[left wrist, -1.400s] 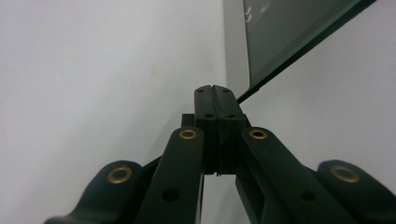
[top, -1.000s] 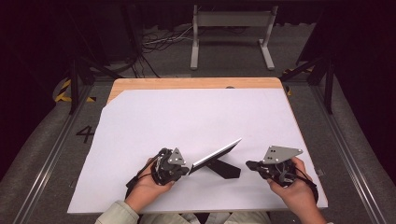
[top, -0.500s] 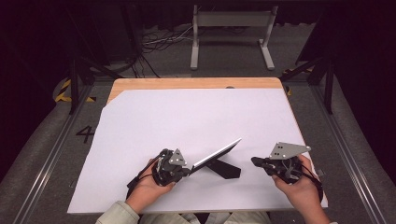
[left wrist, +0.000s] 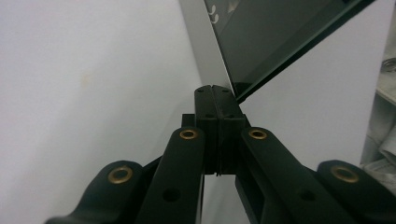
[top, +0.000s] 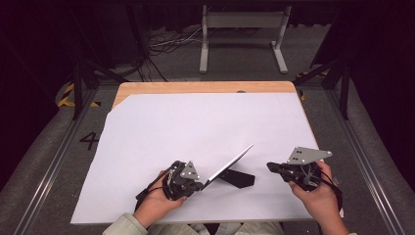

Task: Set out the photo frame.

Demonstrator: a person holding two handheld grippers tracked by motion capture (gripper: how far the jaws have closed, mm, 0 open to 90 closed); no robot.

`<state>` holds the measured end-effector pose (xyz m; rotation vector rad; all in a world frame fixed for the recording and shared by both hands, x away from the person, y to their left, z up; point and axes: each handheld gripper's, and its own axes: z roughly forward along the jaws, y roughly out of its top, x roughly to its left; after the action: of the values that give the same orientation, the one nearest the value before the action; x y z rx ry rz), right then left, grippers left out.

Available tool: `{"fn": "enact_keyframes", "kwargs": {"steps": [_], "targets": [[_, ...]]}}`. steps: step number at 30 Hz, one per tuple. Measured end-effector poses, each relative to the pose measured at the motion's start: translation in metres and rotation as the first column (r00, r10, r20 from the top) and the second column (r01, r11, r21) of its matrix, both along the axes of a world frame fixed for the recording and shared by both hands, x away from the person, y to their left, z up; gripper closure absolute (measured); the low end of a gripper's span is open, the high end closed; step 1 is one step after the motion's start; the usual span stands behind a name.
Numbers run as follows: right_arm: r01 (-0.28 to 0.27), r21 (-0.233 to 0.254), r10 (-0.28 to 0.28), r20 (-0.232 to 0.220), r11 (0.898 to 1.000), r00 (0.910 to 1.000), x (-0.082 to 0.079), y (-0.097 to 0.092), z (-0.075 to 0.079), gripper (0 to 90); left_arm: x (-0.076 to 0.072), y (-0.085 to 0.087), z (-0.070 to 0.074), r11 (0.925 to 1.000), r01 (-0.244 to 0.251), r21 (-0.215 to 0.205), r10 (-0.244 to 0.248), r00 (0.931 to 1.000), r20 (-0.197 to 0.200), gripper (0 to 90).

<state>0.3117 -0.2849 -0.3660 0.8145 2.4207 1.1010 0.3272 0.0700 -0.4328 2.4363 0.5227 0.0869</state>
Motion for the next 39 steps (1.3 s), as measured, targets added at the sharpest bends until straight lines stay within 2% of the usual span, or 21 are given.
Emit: {"fn": "enact_keyframes", "kwargs": {"steps": [11,19,39], "targets": [[0.007,0.008,-0.007,-0.005,1.0,1.0,-0.001,-0.001,0.003,90.0,-0.008,-0.011,0.0,0.9987,0.048,-0.017,-0.049,0.9982,-0.034,90.0],[0.008,0.011,-0.008,-0.005,1.0,1.0,-0.002,-0.001,0.004,90.0,-0.013,-0.021,-0.001,0.997,0.072,-0.026,-0.073,0.9965,-0.04,90.0],[0.016,0.02,-0.016,-0.007,1.0,0.9998,-0.002,-0.003,0.006,90.0,-0.028,-0.049,-0.004,0.9874,0.156,-0.026,-0.157,0.9864,-0.047,90.0]]}}
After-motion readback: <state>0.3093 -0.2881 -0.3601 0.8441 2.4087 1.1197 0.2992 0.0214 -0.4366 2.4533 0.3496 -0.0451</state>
